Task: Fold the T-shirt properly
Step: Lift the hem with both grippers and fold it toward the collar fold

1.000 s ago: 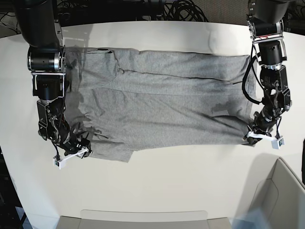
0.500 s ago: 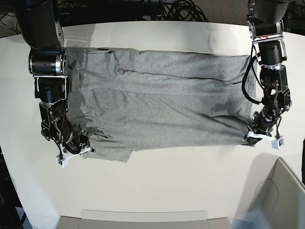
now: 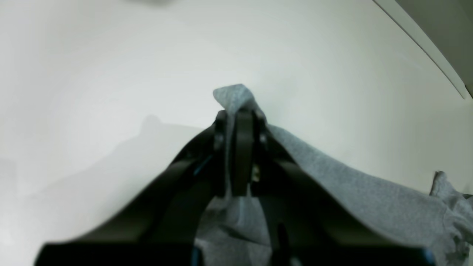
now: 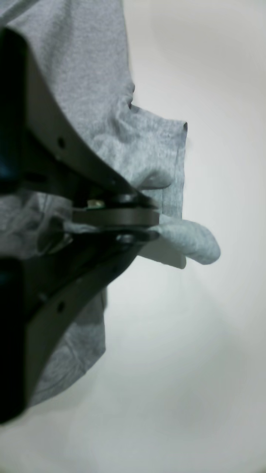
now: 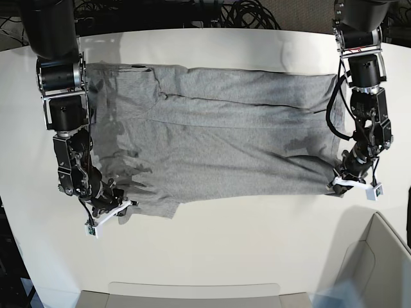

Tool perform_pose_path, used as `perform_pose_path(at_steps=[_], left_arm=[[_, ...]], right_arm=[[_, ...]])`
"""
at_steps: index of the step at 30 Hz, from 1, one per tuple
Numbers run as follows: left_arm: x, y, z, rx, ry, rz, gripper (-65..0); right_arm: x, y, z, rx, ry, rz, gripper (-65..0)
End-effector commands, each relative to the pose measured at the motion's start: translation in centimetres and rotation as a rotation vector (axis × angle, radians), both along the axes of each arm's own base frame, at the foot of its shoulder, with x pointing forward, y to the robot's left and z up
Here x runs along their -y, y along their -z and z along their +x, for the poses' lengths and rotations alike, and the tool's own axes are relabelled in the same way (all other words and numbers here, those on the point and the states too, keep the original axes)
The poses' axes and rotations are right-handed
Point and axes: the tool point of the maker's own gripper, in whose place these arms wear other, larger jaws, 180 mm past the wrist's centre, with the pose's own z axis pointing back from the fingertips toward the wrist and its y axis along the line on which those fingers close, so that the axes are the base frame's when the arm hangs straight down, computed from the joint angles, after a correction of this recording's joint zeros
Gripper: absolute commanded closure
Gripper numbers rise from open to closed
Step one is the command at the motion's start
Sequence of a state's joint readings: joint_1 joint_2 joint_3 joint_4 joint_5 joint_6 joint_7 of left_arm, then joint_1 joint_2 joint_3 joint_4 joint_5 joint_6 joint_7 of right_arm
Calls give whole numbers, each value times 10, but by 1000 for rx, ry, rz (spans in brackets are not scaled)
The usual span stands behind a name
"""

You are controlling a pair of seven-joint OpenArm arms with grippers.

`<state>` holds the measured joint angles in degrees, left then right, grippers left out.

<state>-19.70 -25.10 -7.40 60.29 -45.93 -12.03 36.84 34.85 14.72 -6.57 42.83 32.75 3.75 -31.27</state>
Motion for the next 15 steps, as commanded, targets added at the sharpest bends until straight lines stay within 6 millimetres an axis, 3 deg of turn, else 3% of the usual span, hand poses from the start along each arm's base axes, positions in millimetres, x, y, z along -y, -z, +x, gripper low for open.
perform_pose_path(at_steps=[1,4,10,15], left_arm=[[-9,-26,13,73,-7,22,0],[-9,-27,12,66,-2,19,0],[4,-47,14,76,61,34,0],[9,-42,10,33,88,24,0]], right_arm=[[3,-29,17,82,1,2,-2],[-3,-29,6,81,-31,-7,-1],[-15,-51,-13,132,-106,-37,-1],[-9,-56,-27,121,-90,-71,-1]])
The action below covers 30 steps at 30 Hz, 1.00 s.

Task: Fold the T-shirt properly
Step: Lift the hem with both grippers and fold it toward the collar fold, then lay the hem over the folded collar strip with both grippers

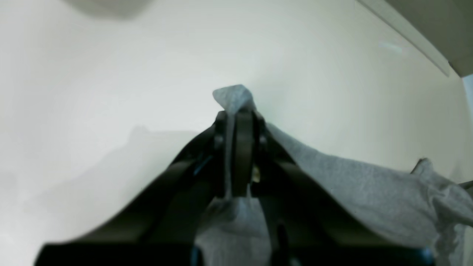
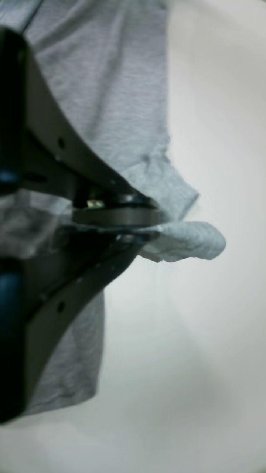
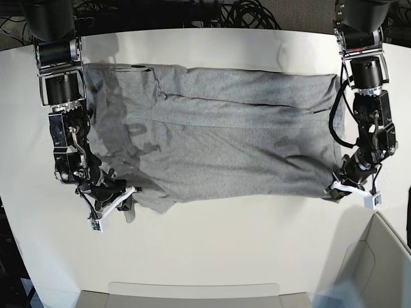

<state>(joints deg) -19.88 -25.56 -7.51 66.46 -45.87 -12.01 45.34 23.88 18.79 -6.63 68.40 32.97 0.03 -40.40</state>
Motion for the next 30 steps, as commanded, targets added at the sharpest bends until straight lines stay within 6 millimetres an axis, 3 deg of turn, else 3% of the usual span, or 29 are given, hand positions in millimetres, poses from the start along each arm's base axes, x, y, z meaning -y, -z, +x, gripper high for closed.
perform_pose_path(at_steps=[1,5,11,15,18,25,30], left_arm=[[-7,-21,10,56,-3,13,0],[-6,-18,7,35,5,11,0],[-2,-32,2,39,50,42,0],[1,-39,3,54,63,51,0],[1,-32,-2,36,63,50,0],[-21,-30,-14,20,2,24,0],[-29,-27,-24,-29,-10,-5,0]], right_arm=[[6,-23,10,66,9,-6,-1],[9,-28,-2,81,-7,-24,-1],[16,-27,-27,71,0,-63,-2],[11,-30,-40,85,0,-57,-3],[21,-36,-46,103,52,-36,-3],[44,-44,-65,131,125,-21,-1],[44,-46,-74,138,124,-20,-1]])
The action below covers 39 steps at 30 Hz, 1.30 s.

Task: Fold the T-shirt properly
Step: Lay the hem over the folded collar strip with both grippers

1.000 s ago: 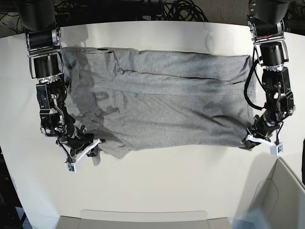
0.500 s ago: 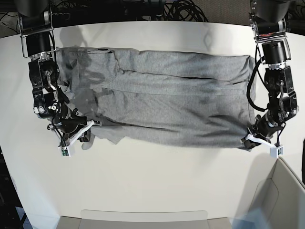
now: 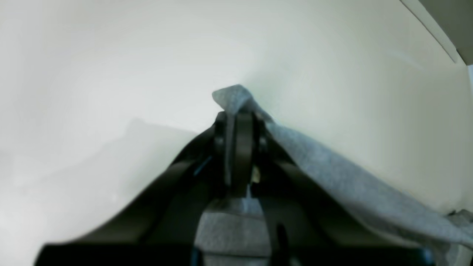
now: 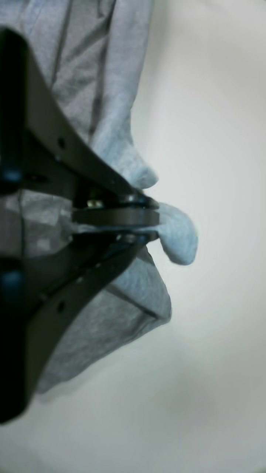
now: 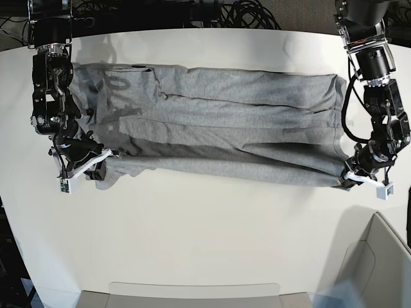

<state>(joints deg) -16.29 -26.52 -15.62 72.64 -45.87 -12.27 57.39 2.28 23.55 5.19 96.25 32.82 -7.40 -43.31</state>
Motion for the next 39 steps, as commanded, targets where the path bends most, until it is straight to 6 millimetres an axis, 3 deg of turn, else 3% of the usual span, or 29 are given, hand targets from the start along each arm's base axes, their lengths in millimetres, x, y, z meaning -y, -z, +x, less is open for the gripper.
perform_pose_path(at_steps=[1,9,17,20,26,39], left_arm=[[-8,-22,10,59,-6,20,0],[11,-39,-7,81,76,82,0],[14,-28,-21,39,92,89,0],[14,-25,-23,33,93,89,0],[14,-20,-28,19,94,89,0],[26,-19,-48,-9,148,117,0]], right_arm=[[4,-18,8,63,1,-8,-1],[-1,-18,2,60,-15,-9,0],[-1,-16,-2,52,-18,-12,0],[3,-16,-5,50,-18,-26,0],[32,-38,-7,108,58,-32,0],[50,-47,-26,86,91,-59,0]])
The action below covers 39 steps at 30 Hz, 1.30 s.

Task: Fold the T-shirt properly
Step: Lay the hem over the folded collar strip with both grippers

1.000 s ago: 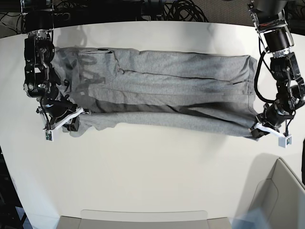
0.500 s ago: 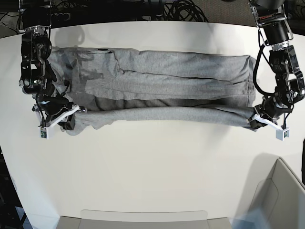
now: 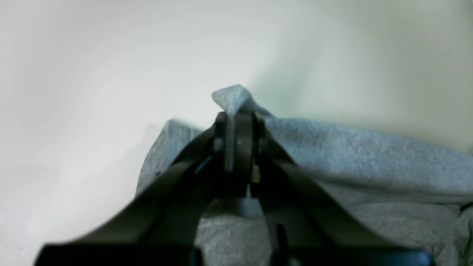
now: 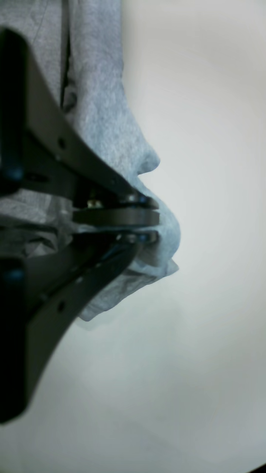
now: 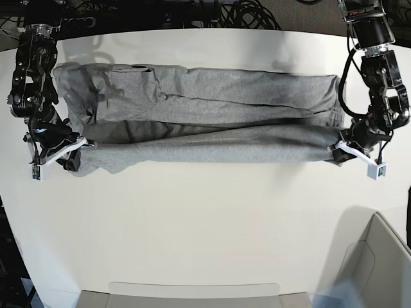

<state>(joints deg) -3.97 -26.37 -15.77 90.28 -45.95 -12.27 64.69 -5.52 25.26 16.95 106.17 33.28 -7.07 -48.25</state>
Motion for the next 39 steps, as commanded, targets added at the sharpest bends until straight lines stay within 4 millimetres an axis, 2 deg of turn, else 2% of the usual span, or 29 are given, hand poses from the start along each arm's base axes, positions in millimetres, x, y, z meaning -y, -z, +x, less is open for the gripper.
perform_pose_path(at_steps=[1,6,13,18,25,27,33,39], left_arm=[[-6,-17,8,52,0,23,0],[-6,-7,-1,24,1,23,0],[-5,8,-17,-31,8,21,0],[-5,20,-30,-70,10,22,0],[-5,30,-43,-104,11,23,0],[-4,32,-45,-110,13,23,0],[-3,38,-51,-127,15,25,0],[-3,40,-54,-132,15,29,0]], right_arm=[[8,-19,6,62,7,-22,0],[11,-20,-6,61,17,-31,0],[27,-21,-23,-18,54,-42,0],[30,-11,-36,-58,63,-45,0],[27,1,-52,-100,54,-51,0],[20,4,-56,-103,50,-36,0],[9,10,-63,-109,52,1,0],[9,17,-70,-134,52,-1,0]])
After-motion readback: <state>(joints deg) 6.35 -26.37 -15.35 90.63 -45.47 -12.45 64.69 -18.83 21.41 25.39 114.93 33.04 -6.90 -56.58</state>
